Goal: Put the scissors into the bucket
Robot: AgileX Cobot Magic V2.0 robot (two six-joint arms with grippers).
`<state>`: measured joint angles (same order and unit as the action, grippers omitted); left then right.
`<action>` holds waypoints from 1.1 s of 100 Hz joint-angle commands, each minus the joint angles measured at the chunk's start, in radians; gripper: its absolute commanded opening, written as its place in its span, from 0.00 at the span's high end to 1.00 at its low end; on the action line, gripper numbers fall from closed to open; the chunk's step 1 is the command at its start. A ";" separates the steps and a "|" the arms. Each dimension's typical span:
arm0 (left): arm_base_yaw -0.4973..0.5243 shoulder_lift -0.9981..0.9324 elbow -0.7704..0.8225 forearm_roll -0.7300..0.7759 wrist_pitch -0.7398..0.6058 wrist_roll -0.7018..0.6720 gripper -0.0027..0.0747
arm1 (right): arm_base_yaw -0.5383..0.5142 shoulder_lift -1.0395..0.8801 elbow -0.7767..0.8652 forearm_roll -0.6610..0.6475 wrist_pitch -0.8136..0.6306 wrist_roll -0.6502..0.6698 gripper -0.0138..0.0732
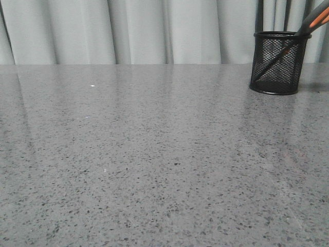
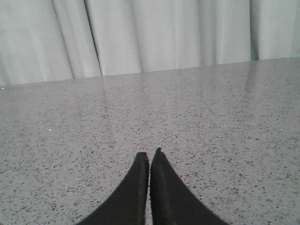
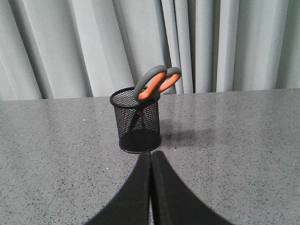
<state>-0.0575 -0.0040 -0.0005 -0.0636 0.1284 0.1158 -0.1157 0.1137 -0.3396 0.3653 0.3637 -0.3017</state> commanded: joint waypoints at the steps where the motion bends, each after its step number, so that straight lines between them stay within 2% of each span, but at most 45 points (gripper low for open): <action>1: 0.001 -0.027 0.016 -0.011 -0.082 -0.010 0.99 | -0.002 0.012 -0.027 -0.004 -0.067 -0.005 0.92; 49: 0.001 -0.027 0.016 -0.011 -0.082 -0.010 0.99 | -0.002 0.012 -0.027 -0.006 -0.071 -0.005 0.92; 57: 0.001 -0.027 0.016 -0.011 -0.082 -0.010 0.99 | -0.002 0.012 -0.016 -0.090 -0.105 0.017 0.92; 73: 0.001 -0.027 0.016 -0.011 -0.082 -0.010 0.99 | -0.002 0.006 0.086 -0.254 -0.223 0.160 0.92; 89: 0.001 -0.027 0.016 -0.011 -0.082 -0.010 0.99 | 0.037 -0.049 0.225 -0.307 -0.266 0.162 0.92; 110: 0.001 -0.025 0.016 -0.011 -0.082 -0.010 0.99 | 0.100 -0.143 0.379 -0.300 -0.370 0.177 0.92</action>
<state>-0.0575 -0.0040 0.0000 -0.0660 0.1284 0.1158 -0.0252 -0.0032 0.0113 0.0757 0.1352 -0.1382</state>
